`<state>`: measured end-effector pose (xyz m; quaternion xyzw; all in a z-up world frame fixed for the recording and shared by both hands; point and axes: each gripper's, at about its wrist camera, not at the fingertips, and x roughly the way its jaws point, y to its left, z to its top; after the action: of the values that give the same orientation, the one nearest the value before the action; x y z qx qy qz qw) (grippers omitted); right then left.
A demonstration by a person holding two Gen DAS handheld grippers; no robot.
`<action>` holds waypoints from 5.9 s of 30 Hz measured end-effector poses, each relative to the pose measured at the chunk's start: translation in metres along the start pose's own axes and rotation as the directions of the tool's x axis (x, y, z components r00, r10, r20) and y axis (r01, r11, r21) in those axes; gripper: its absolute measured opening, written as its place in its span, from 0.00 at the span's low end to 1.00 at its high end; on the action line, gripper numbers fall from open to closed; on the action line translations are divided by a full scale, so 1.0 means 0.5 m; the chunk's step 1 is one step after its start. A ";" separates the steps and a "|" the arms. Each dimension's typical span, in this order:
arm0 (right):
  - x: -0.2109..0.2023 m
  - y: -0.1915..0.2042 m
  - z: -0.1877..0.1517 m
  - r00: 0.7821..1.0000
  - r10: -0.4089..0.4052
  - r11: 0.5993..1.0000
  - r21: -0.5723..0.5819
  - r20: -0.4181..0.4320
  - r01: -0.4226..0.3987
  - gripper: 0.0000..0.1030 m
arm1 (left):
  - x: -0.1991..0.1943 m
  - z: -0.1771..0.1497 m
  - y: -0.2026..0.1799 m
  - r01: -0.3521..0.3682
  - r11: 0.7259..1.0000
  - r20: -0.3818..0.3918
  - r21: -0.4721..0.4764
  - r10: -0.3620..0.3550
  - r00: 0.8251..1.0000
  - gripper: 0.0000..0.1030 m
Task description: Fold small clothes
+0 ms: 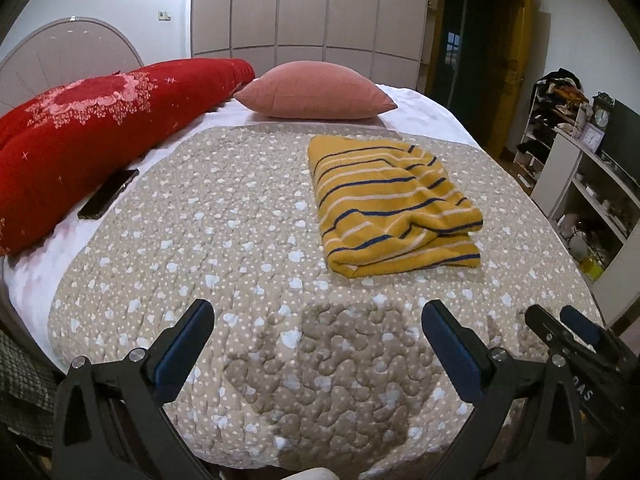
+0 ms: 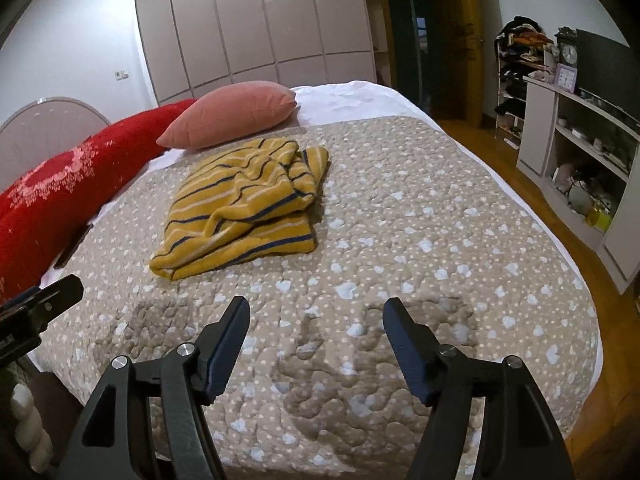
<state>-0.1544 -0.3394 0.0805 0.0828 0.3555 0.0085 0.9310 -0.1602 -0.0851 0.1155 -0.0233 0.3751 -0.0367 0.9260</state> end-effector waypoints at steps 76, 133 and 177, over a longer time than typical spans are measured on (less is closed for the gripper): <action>0.178 0.066 -0.027 0.991 -0.061 0.997 -0.050 -0.123 0.055 0.81 | 0.195 -0.071 0.088 -0.002 0.998 -0.205 -0.060 -0.011 0.979 1.00; 0.141 -0.041 0.135 0.989 0.150 0.988 0.035 0.011 -0.150 0.92 | 0.256 0.165 0.070 0.290 0.954 -0.173 -0.072 -0.299 0.938 0.92; 0.325 0.075 0.155 0.886 0.365 0.928 0.034 -0.286 -0.371 0.06 | 0.183 0.106 0.110 0.215 0.976 -0.243 -0.043 -0.219 0.945 0.49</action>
<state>0.0198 -0.3018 0.0360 0.1364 0.4647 0.2007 0.8516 -0.0551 -0.0374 0.0866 -0.0672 0.4823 -0.1380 0.8624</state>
